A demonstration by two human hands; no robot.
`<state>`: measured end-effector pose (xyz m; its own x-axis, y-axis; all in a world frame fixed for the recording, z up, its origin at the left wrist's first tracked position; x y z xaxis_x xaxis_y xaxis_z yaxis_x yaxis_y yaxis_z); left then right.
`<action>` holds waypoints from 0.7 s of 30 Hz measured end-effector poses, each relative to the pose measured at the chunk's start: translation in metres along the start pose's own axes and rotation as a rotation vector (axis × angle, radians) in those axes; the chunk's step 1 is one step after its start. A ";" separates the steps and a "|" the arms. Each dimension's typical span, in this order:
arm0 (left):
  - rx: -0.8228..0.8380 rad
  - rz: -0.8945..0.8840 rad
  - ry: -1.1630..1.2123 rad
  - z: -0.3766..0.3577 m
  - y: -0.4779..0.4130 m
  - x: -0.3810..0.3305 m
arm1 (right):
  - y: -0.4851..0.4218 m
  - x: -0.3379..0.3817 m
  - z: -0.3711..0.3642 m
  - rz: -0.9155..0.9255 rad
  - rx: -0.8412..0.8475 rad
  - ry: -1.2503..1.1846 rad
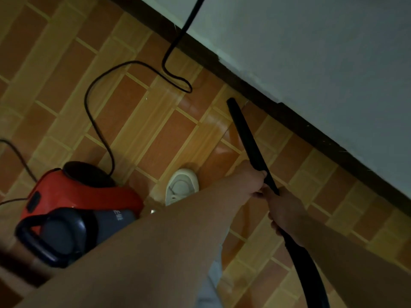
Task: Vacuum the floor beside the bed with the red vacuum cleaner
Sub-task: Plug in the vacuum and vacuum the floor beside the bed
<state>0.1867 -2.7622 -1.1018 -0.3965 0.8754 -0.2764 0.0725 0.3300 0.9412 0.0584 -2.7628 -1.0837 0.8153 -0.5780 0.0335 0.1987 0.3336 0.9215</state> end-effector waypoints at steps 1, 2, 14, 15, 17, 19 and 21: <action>0.000 0.005 0.002 -0.002 0.001 0.003 | 0.001 -0.004 0.000 -0.005 0.000 -0.005; 0.002 0.006 0.004 -0.004 0.002 0.005 | 0.003 -0.006 0.000 -0.007 0.000 -0.006; -0.065 -0.024 0.046 0.051 0.015 0.008 | 0.012 0.029 -0.033 0.120 0.054 0.159; -0.070 -0.024 0.065 0.060 0.018 0.008 | 0.014 0.036 -0.038 0.133 0.060 0.192; -0.090 -0.023 0.120 0.079 0.023 0.007 | 0.018 0.050 -0.047 0.158 0.056 0.265; -0.122 -0.023 0.188 0.097 0.027 0.006 | 0.023 0.067 -0.056 0.190 0.034 0.341; -0.160 -0.044 0.228 0.115 0.029 0.003 | 0.031 0.086 -0.064 0.213 0.033 0.395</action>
<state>0.2929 -2.7091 -1.0973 -0.5929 0.7537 -0.2837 -0.0872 0.2901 0.9530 0.1693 -2.7543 -1.0775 0.9825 -0.1684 0.0794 -0.0083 0.3865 0.9223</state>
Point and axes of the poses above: each hand's wrist, its own y-axis away from the middle knuckle, its own z-axis out of the back of the hand, x = y × z, the point moved 5 cm from there along -y, towards the middle knuckle, and after that the axes turned 5 degrees about -z, right-handed, at the moved point
